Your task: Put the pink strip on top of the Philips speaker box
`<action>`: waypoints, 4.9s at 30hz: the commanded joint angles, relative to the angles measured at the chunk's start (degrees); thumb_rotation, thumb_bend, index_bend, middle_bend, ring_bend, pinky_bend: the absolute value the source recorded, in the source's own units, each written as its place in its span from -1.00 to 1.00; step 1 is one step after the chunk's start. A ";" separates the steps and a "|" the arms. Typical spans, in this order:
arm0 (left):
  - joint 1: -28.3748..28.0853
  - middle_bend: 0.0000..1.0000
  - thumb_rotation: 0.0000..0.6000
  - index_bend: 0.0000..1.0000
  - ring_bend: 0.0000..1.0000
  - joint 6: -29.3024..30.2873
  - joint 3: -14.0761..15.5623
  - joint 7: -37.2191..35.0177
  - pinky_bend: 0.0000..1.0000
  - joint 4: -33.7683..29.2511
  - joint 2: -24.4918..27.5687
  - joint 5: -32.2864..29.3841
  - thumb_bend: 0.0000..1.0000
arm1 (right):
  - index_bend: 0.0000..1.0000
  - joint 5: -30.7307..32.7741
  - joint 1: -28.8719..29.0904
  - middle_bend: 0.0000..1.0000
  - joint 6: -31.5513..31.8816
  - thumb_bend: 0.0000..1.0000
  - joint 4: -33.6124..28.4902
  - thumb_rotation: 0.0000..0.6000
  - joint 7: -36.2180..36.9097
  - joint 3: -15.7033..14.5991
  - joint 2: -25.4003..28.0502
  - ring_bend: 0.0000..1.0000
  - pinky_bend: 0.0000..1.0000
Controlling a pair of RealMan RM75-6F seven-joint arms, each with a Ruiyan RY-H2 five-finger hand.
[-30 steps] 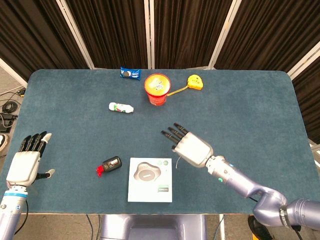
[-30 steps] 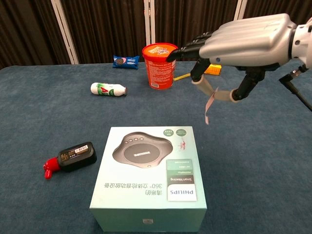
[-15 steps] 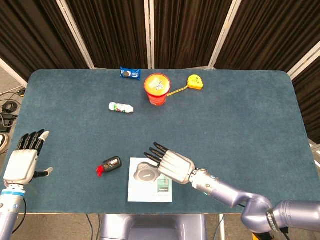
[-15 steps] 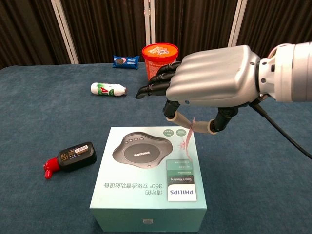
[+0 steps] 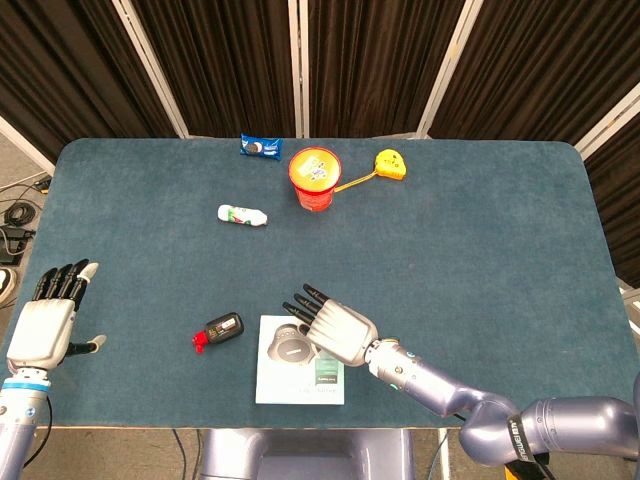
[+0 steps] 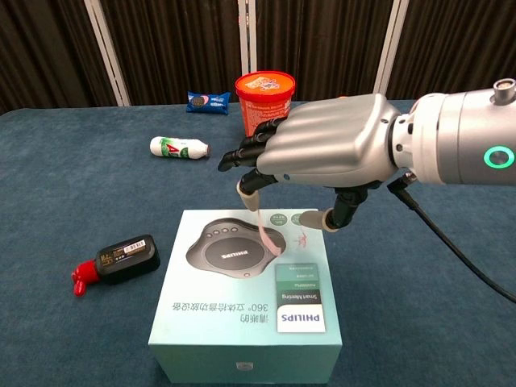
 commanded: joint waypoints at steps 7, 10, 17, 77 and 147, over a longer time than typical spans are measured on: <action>0.01 -1.00 1.00 -1.00 -1.00 0.09 0.20 -0.05 -1.00 -0.08 0.00 0.22 -1.00 | -0.83 4.04 0.88 -1.00 4.49 -0.57 -3.15 1.00 -1.60 -0.21 0.03 -1.00 -1.00; 0.04 -1.00 1.00 -1.00 -1.00 0.12 0.27 -0.13 -1.00 -0.14 0.05 0.28 -1.00 | -0.83 3.87 0.80 -1.00 5.44 -0.57 -4.16 1.00 -1.64 -0.54 1.01 -1.00 -1.00; 0.08 -1.00 1.00 -1.00 -1.00 0.21 0.39 -1.16 -1.00 -0.19 0.26 0.92 -1.00 | -0.81 -1.33 -1.66 -1.00 9.43 -0.57 -6.82 1.00 0.60 -1.40 6.72 -1.00 -1.00; -37.87 -1.00 1.00 -0.31 -1.00 -35.63 -0.10 4.94 -1.00 -5.24 -10.91 -7.64 1.00 | -1.00 -18.04 -40.68 -1.00 36.08 -0.93 15.28 1.00 47.07 -4.47 13.15 -1.00 -1.00; -37.80 -1.00 1.00 -0.32 -1.00 -29.16 4.84 6.83 -1.00 -6.69 -11.45 -4.69 1.00 | -1.00 -19.75 -43.62 -1.00 35.30 -0.93 14.78 1.00 49.56 -0.69 14.33 -1.00 -1.00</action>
